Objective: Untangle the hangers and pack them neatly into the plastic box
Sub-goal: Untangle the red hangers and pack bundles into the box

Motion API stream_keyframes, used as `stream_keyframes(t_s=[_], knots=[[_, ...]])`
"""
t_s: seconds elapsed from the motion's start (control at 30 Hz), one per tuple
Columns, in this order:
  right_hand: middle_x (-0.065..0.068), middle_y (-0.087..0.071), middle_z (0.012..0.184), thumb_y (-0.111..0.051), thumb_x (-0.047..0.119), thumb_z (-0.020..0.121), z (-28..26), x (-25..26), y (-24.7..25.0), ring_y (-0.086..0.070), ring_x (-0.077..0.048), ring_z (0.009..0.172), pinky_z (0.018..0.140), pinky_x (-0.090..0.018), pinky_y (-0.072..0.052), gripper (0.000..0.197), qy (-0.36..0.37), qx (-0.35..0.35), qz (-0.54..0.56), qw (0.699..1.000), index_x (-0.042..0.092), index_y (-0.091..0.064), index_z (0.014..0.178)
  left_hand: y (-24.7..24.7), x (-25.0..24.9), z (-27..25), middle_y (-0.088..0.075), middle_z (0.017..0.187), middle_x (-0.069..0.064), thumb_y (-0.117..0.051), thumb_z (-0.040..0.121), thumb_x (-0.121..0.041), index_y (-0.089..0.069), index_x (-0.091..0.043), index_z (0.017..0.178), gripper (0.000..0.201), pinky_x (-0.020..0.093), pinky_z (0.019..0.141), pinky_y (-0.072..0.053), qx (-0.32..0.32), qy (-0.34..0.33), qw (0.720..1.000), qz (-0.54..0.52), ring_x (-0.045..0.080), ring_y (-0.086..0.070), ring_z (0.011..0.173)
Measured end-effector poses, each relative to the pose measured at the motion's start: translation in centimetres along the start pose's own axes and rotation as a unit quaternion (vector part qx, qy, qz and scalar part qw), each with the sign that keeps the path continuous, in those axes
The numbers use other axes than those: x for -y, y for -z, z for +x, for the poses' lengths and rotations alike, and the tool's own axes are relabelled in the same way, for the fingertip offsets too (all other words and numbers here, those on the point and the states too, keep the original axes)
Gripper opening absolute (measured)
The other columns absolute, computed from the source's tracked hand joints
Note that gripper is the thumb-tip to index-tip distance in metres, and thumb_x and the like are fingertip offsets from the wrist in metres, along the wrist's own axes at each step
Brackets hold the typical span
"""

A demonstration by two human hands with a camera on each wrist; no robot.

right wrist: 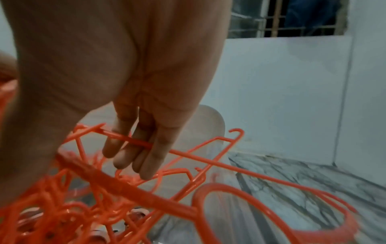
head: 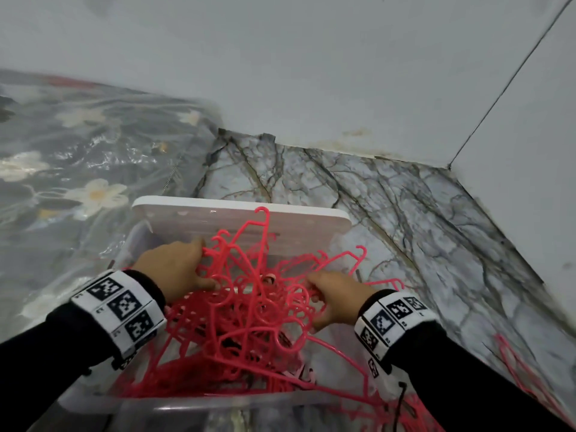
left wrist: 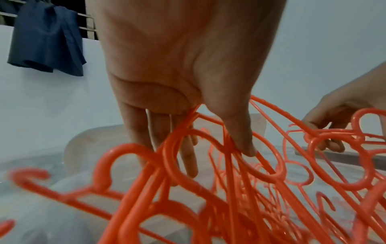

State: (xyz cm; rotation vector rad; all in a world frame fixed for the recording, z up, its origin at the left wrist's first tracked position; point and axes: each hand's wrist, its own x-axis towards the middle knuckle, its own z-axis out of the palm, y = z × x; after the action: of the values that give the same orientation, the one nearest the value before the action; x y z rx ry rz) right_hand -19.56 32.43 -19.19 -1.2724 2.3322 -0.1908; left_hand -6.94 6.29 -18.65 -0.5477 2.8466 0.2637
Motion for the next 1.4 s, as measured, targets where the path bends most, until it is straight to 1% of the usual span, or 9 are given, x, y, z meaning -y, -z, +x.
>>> stream_keyframes(t_s=[0.13,0.23,0.37,0.5,0.6,0.67,0.9,1.13,1.4], knots=[[0.016,-0.041,0.071,-0.082,0.029,0.068,0.0,0.1,0.6,-0.044,-0.011,0.072,0.055,-0.021,-0.027,0.047,0.011,-0.012,-0.042,0.999,0.029,-0.035,0.072,0.1,-1.3,0.0,-0.041,0.142,0.011,-0.069,0.061,-0.071,-0.004,-0.007,0.148,0.126,0.041,0.099,-0.043,-0.028,-0.007,0.999,0.014,0.028,-0.048,0.126],[0.017,-0.043,0.075,-0.077,0.034,0.072,-0.4,0.4,1.3,-0.047,-0.012,0.078,0.054,-0.023,-0.02,0.037,0.018,-0.047,-0.085,0.995,0.027,-0.043,0.083,0.8,-3.1,-0.4,-0.013,0.157,0.011,-0.062,0.055,-0.08,0.013,-0.008,0.149,0.14,0.041,0.106,-0.033,-0.104,-0.04,0.993,0.049,0.027,-0.032,0.139],[0.005,-0.056,0.098,-0.076,0.038,0.073,-0.7,0.6,1.8,-0.051,-0.016,0.097,0.066,-0.023,-0.025,0.041,0.016,-0.074,-0.139,0.987,0.02,-0.054,0.103,0.7,-5.9,-0.7,-0.026,0.153,0.003,-0.048,0.07,-0.079,-0.015,-0.016,0.149,0.106,0.037,0.114,-0.018,-0.183,-0.15,0.969,0.076,0.018,-0.023,0.142],[0.013,-0.045,0.088,-0.078,0.037,0.071,-1.1,0.1,2.0,-0.051,-0.015,0.092,0.067,-0.024,-0.029,0.045,0.016,-0.067,-0.128,0.989,0.018,-0.054,0.105,0.6,-7.8,-0.4,-0.049,0.132,-0.004,-0.053,0.078,-0.068,-0.025,-0.021,0.144,0.086,0.034,0.099,-0.037,-0.203,-0.198,0.958,0.034,0.019,-0.047,0.122],[0.019,-0.038,0.077,-0.084,0.03,0.065,-1.3,-0.1,2.4,-0.042,-0.009,0.076,0.066,-0.021,-0.028,0.054,0.021,-0.032,-0.085,0.996,0.016,-0.051,0.106,0.8,-7.9,0.0,-0.058,0.104,-0.01,-0.069,0.071,-0.059,-0.033,-0.028,0.125,0.071,0.035,0.075,-0.048,-0.155,-0.185,0.968,-0.072,0.018,-0.059,0.097],[0.013,-0.046,0.079,-0.087,0.028,0.061,-1.3,-0.3,2.7,-0.044,-0.011,0.074,0.066,-0.022,-0.031,0.059,-0.005,0.005,-0.07,0.998,0.014,-0.05,0.105,0.8,-8.0,0.1,-0.058,0.094,-0.011,-0.072,0.069,-0.057,-0.035,-0.03,0.119,0.068,0.034,0.069,-0.048,-0.154,-0.179,0.968,-0.079,0.018,-0.059,0.089],[-0.002,-0.064,0.09,-0.061,0.016,0.089,-1.6,-0.2,3.5,-0.06,-0.019,0.089,0.071,-0.021,-0.037,0.015,-0.023,-0.04,-0.04,0.998,0.008,-0.063,0.102,1.1,-7.9,0.1,-0.061,0.088,-0.01,-0.07,0.071,-0.059,-0.038,-0.029,0.121,0.066,0.034,0.066,-0.048,-0.176,-0.172,0.969,-0.037,0.02,-0.06,0.085],[0.0,-0.067,0.103,-0.056,0.016,0.09,-0.4,1.4,2.5,-0.06,-0.019,0.098,0.08,-0.032,-0.047,0.013,0.0,-0.042,-0.078,0.996,0.018,-0.065,0.1,1.0,-8.4,-0.4,-0.061,0.093,-0.008,-0.07,0.079,-0.045,-0.044,-0.026,0.122,0.054,0.035,0.075,-0.046,-0.117,-0.217,0.965,-0.083,0.017,-0.059,0.089],[0.003,-0.067,0.106,-0.053,0.026,0.093,-1.1,0.5,5.7,-0.06,-0.019,0.101,0.083,-0.035,-0.05,0.02,-0.049,-0.091,-0.102,0.989,0.027,-0.066,0.108,3.2,-6.2,0.4,-0.06,0.078,-0.013,-0.068,0.076,-0.053,-0.046,-0.031,0.113,0.048,0.031,0.064,-0.045,-0.195,-0.14,0.968,-0.075,0.017,-0.061,0.081]])
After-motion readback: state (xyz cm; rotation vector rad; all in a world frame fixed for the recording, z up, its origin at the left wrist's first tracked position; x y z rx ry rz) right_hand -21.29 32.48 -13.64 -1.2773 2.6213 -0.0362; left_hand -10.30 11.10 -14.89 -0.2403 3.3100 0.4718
